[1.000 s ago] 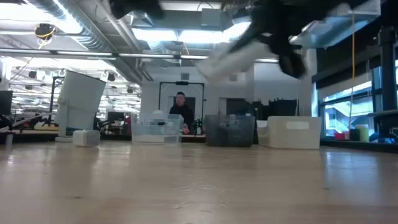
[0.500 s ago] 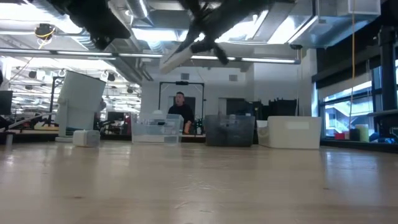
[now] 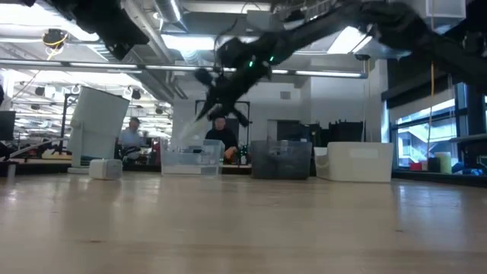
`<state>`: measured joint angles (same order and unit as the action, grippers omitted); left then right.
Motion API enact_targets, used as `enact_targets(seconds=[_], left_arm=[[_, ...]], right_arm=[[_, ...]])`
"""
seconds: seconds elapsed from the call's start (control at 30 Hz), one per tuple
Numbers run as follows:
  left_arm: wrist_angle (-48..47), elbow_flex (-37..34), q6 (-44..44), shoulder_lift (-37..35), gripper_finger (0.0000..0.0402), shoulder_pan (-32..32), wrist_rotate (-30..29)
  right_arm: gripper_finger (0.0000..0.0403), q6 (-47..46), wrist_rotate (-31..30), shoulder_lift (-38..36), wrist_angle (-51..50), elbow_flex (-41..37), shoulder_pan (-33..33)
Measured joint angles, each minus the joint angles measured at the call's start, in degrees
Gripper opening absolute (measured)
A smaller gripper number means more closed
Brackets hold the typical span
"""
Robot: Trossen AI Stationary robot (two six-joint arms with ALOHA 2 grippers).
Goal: Pick and place items into bin
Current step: Put the white card reader box into the transparent bin
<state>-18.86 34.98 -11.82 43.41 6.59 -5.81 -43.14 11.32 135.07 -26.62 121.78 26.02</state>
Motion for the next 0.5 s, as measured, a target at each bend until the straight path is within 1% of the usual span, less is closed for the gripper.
enact_targets(seconds=[0.13,0.23,0.37,0.5], left_arm=[[-3.41,0.0,-1.3,-0.95,0.0002,0.02,0.6],[-4.88,-0.01,-1.8,-1.86,0.0002,0.02,0.45],[-5.78,-0.01,-1.88,-2.73,0.0002,0.02,-0.88],[-5.85,-0.02,-1.96,-3.11,0.0002,0.02,-2.32]], right_arm=[[0.0035,0.17,0.4,4.85,-3.91,4.79,0.68],[0.0063,0.03,0.57,6.19,-5.51,6.43,0.66],[0.0106,0.92,0.82,6.29,-5.62,6.42,0.66],[0.0134,1.06,0.89,6.29,-5.86,6.42,0.66]])
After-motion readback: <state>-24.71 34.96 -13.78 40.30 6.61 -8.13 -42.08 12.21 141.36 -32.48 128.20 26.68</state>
